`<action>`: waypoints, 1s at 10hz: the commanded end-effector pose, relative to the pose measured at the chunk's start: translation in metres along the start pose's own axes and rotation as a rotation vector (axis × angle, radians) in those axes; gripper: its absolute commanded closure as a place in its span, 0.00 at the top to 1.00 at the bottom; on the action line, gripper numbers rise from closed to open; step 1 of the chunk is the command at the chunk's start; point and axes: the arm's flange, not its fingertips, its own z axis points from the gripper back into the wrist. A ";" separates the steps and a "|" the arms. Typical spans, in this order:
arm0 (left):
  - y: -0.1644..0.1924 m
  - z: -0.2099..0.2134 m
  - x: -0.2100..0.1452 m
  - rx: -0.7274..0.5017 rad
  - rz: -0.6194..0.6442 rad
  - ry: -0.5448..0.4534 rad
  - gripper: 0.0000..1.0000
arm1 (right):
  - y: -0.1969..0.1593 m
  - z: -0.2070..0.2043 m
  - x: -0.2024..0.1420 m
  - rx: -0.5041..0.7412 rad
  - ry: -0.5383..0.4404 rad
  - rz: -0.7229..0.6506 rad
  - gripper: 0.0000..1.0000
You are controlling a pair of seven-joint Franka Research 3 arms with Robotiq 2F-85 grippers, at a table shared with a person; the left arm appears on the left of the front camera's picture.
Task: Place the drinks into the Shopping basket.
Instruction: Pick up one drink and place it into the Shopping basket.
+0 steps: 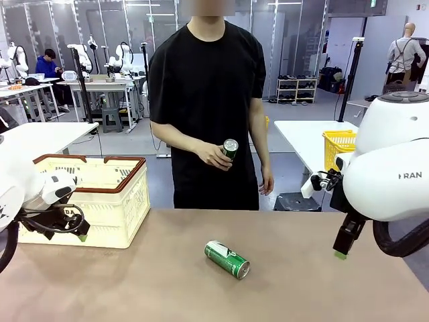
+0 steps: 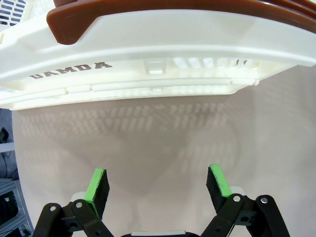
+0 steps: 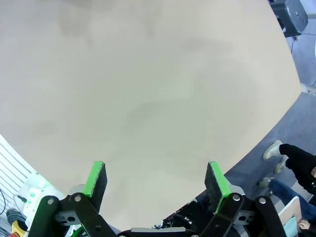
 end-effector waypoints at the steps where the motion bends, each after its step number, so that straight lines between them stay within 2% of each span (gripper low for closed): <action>1: 0.000 0.000 0.000 0.001 0.000 0.001 1.00 | 0.017 -0.016 -0.020 0.021 -0.005 0.023 1.00; 3: 0.000 0.000 0.000 0.001 0.000 0.001 1.00 | 0.014 -0.021 -0.017 0.013 -0.027 -0.055 1.00; 4: 0.000 0.000 0.000 0.001 0.000 0.001 1.00 | 0.000 -0.003 0.000 0.006 0.005 0.001 1.00; 6: 0.000 0.000 0.000 0.000 0.000 0.000 1.00 | 0.000 -0.003 0.000 0.006 0.005 0.001 1.00; 7: -0.013 0.004 -0.006 -0.072 0.002 0.011 1.00 | 0.000 -0.003 0.000 0.006 0.005 0.001 1.00; 10: -0.071 0.019 -0.022 -0.106 -0.044 0.004 1.00 | 0.000 -0.003 0.000 0.006 0.005 0.001 1.00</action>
